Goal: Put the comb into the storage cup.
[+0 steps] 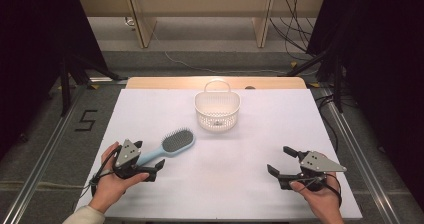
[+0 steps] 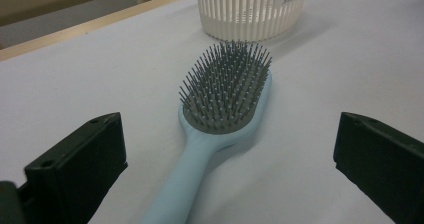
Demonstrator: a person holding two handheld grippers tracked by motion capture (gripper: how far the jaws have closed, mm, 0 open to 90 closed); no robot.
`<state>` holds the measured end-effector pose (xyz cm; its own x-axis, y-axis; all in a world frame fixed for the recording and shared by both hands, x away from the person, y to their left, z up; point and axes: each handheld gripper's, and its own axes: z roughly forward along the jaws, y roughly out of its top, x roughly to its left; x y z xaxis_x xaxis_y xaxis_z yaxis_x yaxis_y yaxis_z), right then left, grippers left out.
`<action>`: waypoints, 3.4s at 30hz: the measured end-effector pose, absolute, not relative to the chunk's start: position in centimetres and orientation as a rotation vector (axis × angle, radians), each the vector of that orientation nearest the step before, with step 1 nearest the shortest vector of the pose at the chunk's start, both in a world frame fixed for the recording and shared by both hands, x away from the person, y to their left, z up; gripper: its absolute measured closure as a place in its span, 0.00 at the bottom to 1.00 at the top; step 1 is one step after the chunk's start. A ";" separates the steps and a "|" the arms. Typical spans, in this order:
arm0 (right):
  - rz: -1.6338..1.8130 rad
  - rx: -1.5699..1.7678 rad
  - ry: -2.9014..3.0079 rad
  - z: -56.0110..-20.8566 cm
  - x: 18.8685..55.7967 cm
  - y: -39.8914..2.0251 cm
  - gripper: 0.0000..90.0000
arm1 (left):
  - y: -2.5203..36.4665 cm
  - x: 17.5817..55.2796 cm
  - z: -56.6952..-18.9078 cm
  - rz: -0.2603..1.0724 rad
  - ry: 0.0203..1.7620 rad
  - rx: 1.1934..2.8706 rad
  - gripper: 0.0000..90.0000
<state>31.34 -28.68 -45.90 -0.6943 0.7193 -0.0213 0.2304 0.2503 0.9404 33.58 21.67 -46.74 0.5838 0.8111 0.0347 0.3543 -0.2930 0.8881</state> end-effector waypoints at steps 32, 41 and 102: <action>1.433 0.882 2.079 -46.0 31.5 -28.7 0.18 | 25.9 39.9 -49.0 0.640 1.394 2.061 1.00; 1.430 0.881 2.074 -46.0 31.4 -28.7 0.18 | 25.2 39.7 -48.9 0.585 1.407 2.121 1.00; 1.422 0.889 2.078 -46.0 31.4 -28.9 0.18 | 21.2 34.9 -47.6 0.472 1.306 2.327 0.92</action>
<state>31.39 -28.94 -45.98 -0.6817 0.7314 -0.0182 0.2480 0.2544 0.9348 34.91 21.17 -47.56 0.4987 0.8627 0.0837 0.7170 -0.4648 0.5194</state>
